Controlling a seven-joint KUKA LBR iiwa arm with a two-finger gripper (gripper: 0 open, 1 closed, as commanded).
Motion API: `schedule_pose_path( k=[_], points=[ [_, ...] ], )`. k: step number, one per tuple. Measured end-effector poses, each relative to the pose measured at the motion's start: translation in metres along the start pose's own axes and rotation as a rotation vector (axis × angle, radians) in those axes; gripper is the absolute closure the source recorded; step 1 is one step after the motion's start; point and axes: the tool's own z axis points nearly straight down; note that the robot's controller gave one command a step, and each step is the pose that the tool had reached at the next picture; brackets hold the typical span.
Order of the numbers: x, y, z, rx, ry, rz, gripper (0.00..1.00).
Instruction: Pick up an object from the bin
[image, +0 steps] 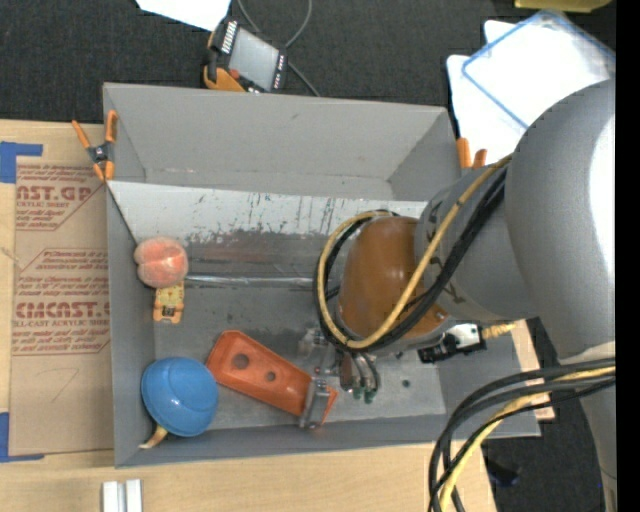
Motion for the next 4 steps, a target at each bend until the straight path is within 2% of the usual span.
schedule_pose_path(
  k=[1,2,3,4],
  points=[
    [0.003,-0.02,-0.006,-0.002,-0.018,0.24,1.0],
    [0.003,-0.02,-0.006,-0.002,-0.017,0.24,1.0],
    [0.003,-0.017,0.013,0.001,-0.019,-0.017,1.0],
    [0.002,-0.008,-0.087,0.001,-0.013,0.08,1.0]
  ],
)
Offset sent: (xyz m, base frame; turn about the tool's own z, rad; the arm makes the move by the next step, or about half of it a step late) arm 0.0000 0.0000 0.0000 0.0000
